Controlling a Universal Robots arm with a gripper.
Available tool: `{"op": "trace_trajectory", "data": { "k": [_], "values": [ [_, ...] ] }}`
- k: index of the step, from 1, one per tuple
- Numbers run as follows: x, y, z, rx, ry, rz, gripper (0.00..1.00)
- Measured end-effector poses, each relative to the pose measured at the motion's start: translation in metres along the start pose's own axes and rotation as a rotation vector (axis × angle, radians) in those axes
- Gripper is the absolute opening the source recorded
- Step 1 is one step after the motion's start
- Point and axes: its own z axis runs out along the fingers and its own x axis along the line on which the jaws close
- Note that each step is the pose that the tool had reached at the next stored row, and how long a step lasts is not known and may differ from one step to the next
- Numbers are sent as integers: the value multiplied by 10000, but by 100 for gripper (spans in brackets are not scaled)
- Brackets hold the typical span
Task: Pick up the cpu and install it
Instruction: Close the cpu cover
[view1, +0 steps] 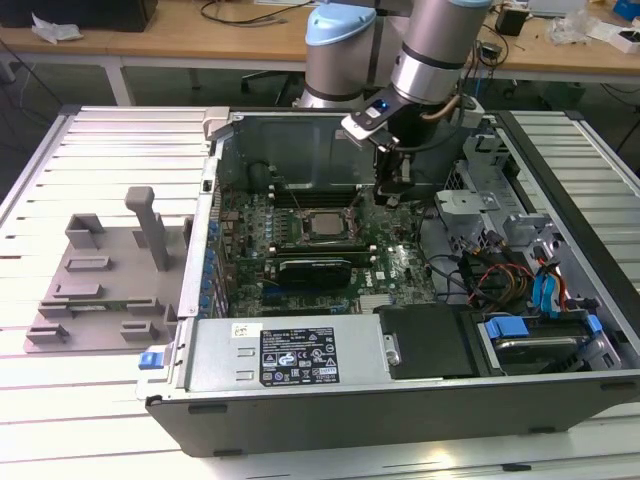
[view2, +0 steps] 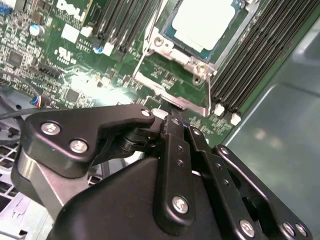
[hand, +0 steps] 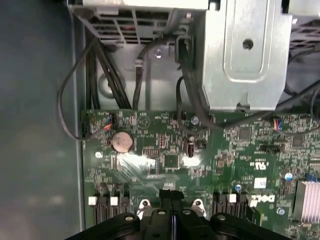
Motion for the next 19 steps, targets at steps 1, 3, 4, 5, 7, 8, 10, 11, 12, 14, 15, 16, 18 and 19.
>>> {"op": "trace_trajectory", "data": {
  "k": [1,3,4,5,7,8,10,11,12,14,15,16,18,19],
  "values": [
    [0,-16,2,-7,0,1,11],
    [0,-46,6,-22,-1,1,11],
    [1,-70,9,-38,0,1,11],
    [1,-95,12,-58,0,3,11],
    [2,-129,17,-103,0,5,11],
    [2,-153,21,-132,0,6,11],
    [3,-208,27,-219,-1,11,11],
    [3,-226,29,-249,-2,12,11],
    [3,-246,32,-283,-3,14,11],
    [4,-293,38,-362,-3,17,11],
    [4,-310,40,-391,-2,20,11],
    [4,-323,41,-413,-4,23,11],
    [4,-333,44,-422,-1,23,11],
    [4,-341,44,-424,-3,22,11]
  ]
}}
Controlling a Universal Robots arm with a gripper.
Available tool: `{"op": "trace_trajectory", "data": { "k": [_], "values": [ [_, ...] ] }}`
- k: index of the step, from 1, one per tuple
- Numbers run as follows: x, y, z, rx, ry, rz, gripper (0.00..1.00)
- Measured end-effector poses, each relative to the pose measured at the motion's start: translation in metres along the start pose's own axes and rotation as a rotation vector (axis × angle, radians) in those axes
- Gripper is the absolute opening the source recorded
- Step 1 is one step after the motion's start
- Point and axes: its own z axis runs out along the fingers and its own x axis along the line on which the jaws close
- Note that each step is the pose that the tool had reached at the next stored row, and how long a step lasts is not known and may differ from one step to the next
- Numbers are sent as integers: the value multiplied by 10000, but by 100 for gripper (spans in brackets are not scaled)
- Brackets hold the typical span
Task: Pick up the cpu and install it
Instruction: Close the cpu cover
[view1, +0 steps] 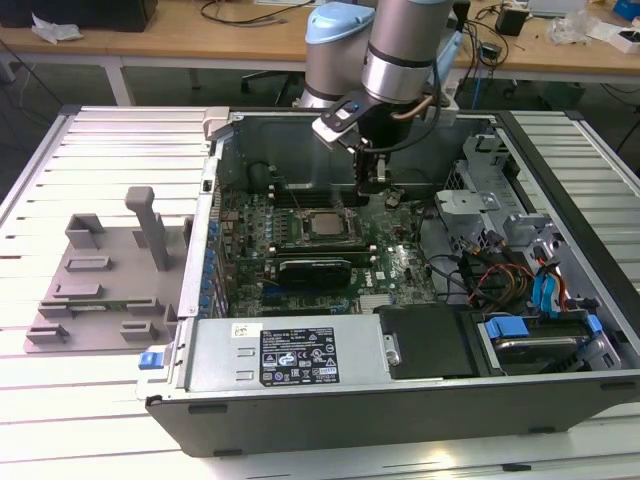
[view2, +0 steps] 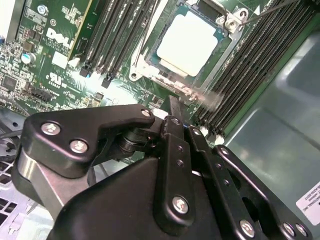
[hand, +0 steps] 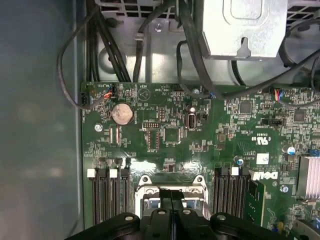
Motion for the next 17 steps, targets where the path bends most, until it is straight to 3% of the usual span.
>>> {"op": "trace_trajectory", "data": {
  "k": [4,10,11,14,15,17],
  "values": [
    [3,-71,33,0,1,0,11],
    [10,-218,165,0,1,-2,11],
    [12,-269,190,0,1,-1,11],
    [20,-524,319,1,0,1,11],
    [22,-578,347,2,0,0,11],
    [23,-612,368,0,1,1,11]
  ]
}}
